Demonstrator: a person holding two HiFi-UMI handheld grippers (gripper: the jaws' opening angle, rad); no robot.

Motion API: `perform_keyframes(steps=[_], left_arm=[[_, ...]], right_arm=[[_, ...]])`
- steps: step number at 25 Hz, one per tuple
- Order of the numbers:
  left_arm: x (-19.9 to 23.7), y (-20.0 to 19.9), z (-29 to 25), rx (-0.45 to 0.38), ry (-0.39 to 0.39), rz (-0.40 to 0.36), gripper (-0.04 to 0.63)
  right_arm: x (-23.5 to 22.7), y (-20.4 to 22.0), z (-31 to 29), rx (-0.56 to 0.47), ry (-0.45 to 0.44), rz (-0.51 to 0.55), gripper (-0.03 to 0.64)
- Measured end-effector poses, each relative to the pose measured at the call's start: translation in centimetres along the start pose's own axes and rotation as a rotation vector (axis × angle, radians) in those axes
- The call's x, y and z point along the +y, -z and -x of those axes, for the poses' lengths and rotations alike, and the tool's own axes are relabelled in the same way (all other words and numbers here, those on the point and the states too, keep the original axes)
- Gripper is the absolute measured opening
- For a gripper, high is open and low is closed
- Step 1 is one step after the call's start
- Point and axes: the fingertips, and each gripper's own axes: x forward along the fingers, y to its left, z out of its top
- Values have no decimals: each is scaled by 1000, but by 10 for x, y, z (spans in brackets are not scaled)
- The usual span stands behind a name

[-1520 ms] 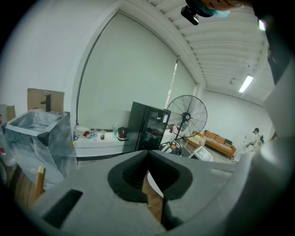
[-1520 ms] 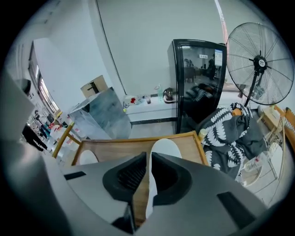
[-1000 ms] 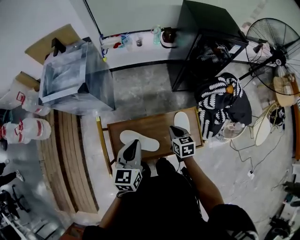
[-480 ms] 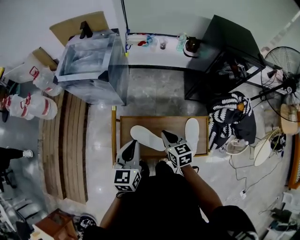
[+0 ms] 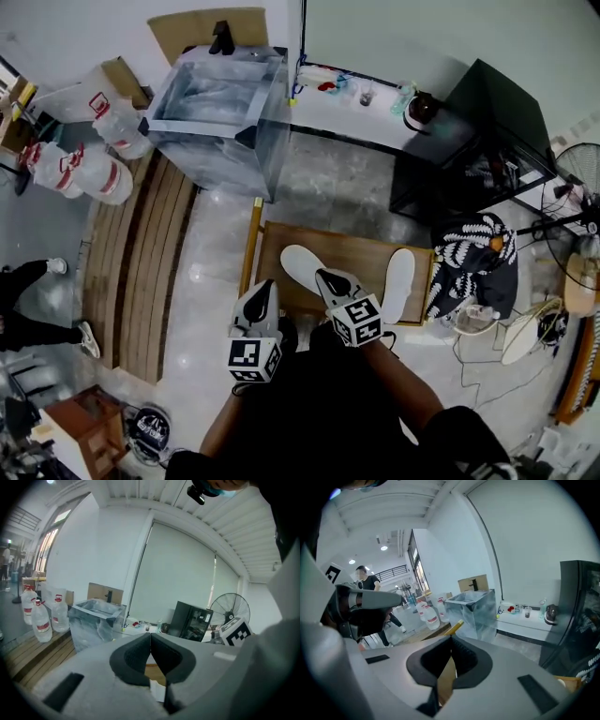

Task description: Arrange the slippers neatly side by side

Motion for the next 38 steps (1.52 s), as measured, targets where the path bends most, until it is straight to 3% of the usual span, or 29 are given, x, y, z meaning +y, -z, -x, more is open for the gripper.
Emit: perform_keyframes(steps=[8, 16, 27, 31, 38], left_arm=[[30, 6, 19, -5, -69, 39, 17], [51, 13, 28, -1, -101, 72, 17], [64, 19, 25, 18, -100, 91, 17], [67, 19, 21, 27, -96, 93, 17], [74, 21, 14, 44, -89, 98, 17]], right_arm=[[30, 6, -29, 44, -69, 42, 12], [36, 24, -53, 124, -67, 71, 12], [11, 96, -88, 374, -22, 133, 17], [-4, 121, -96, 471, -3, 131, 108], [-25, 138, -109, 552, 19, 154, 123]])
